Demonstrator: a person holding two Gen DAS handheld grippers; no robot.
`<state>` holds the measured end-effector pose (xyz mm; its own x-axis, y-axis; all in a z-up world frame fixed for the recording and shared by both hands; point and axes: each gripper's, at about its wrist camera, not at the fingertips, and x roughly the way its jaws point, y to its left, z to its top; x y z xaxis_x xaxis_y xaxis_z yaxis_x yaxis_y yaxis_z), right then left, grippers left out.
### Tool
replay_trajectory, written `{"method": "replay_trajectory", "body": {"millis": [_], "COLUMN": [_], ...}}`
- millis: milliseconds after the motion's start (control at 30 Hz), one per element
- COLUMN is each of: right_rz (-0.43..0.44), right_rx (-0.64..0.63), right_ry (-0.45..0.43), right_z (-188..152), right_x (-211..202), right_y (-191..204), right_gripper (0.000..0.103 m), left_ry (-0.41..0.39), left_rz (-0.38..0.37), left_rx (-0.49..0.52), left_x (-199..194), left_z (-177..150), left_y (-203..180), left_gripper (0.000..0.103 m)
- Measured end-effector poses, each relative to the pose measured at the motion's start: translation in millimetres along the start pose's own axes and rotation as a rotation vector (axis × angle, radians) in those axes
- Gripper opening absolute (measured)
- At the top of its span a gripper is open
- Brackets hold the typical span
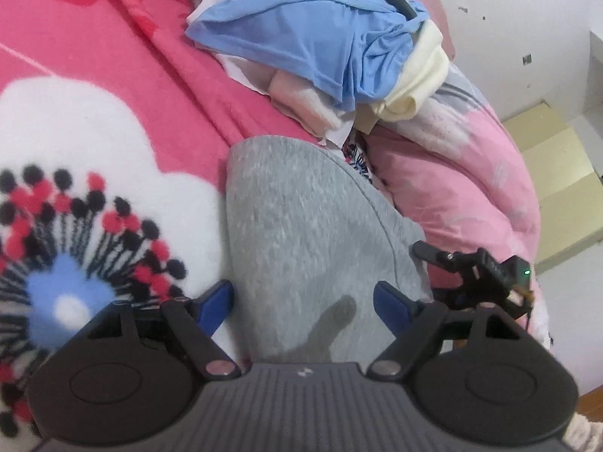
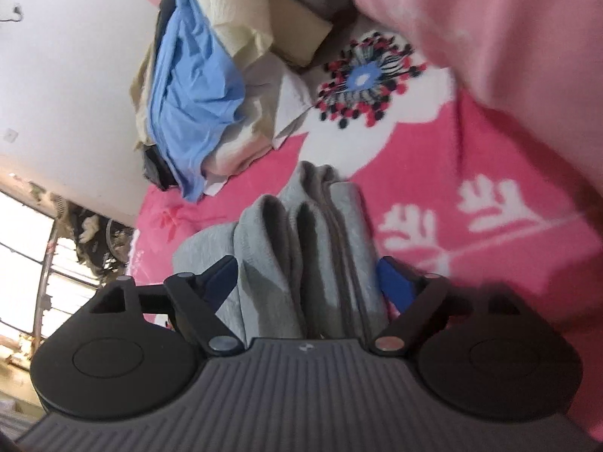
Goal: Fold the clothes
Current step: 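Grasp the edge of the folded grey hoodie with the right gripper and lift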
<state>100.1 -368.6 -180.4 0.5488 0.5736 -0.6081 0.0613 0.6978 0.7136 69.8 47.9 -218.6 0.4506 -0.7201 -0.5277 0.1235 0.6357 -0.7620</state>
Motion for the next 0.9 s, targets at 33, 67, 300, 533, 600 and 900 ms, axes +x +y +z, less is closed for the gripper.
{"method": "replay_trajectory", "body": {"millis": [33,67,300,533,600,900], "right_rz": [0.011,0.016,0.132,0.188,0.185,0.138], "right_rx": [-0.005,-0.012,0.047,0.069,0.055,0.015], "right_ry": [0.011,0.015,0.140,0.203,0.198,0.133], "right_z": [0,-2,-23,-11,-11,-24], "right_x": [4,5,-10,13,12,-6], "right_y": [-2,-3,-8,-7,-6,2], "right_gripper": [0.089,0.089,0.089,0.089,0.088,0.045], "left_ry": [0.001,0.001,0.115,0.084,0.072,0.017], "left_rz": [0.001,0.001,-0.061,-0.068,-0.061,-0.074], "left_rx": [0.005,0.011,0.054,0.032,0.048,0.027], "left_x": [1,2,-4,15,20,9], "left_z": [-2,-5,-37,-23,-22,-27], "left_y": [-2,-3,-13,-12,-16,-30], "left_gripper": [0.082,0.082,0.082,0.077,0.076,0.060]}}
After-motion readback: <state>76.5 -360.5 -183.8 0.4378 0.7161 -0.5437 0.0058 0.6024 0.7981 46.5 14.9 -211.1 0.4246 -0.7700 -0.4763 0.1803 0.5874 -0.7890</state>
